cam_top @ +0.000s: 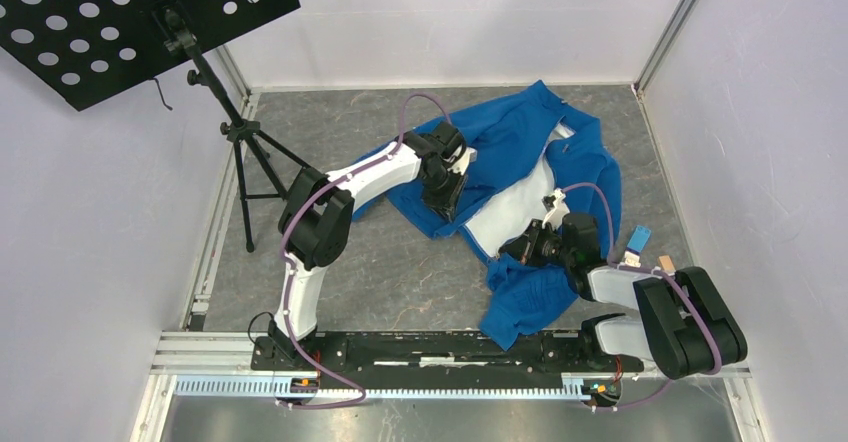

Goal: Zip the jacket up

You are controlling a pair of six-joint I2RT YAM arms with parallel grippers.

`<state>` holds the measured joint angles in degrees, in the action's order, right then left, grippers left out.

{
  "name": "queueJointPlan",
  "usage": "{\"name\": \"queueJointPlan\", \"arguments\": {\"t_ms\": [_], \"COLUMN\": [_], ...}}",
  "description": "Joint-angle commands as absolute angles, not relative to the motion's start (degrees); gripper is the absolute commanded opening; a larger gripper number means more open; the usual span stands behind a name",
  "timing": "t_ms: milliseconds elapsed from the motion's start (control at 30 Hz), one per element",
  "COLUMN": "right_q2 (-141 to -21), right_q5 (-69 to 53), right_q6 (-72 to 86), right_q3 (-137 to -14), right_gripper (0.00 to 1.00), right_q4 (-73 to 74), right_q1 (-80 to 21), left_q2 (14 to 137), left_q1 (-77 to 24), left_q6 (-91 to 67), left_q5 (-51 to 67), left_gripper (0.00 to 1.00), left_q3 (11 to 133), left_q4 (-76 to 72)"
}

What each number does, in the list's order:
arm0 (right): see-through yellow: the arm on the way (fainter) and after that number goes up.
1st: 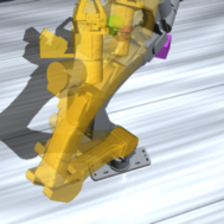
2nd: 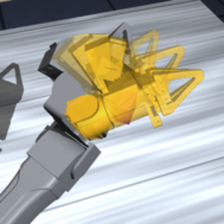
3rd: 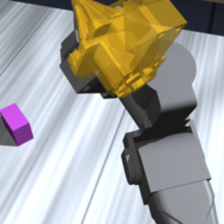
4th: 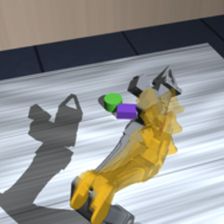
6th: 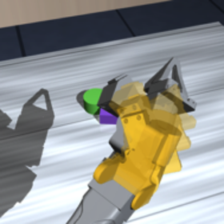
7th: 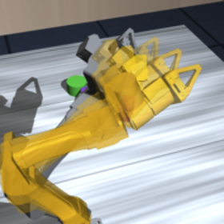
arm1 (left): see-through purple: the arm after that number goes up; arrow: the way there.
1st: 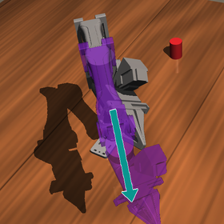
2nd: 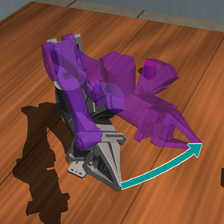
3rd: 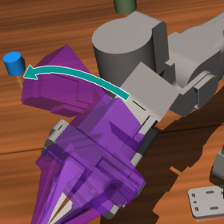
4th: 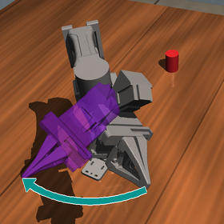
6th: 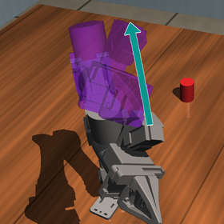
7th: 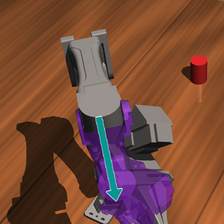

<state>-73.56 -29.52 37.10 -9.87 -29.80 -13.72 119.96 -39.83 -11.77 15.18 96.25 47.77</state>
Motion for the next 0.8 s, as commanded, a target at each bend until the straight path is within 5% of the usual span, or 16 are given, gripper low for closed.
{"name": "queueJointPlan", "arguments": {"t_ms": [0,100,233,767], "right_q2": [-73.4,-73.0,-72.5,-71.6], "right_q5": [-27.6,-27.5,-28.0,-28.8], "right_q6": [35.1,35.0,34.9,34.9], "right_q3": [-7.8,-7.9,-7.9,-8.1], "right_gripper": [0.0,0.0,0.0,0.0], "right_q4": [-25.4,-25.3,-25.3,-25.1], "right_q1": [-13.7,-13.7,-13.7,-13.7], "left_q2": [118.3,117.4,117.5,120.1], "left_q1": [-39.9,-40.1,-40.1,-41.0], "left_q6": [-13.4,-13.5,-13.3,-12.0], "left_q5": [18.5,20.0,20.8,13.2], "left_gripper": [0.33,0.47,0.53,0.5], "left_q3": [95.9,94.7,94.4,97.5], "left_q4": [45.6,44.3,44.2,47.7]}}
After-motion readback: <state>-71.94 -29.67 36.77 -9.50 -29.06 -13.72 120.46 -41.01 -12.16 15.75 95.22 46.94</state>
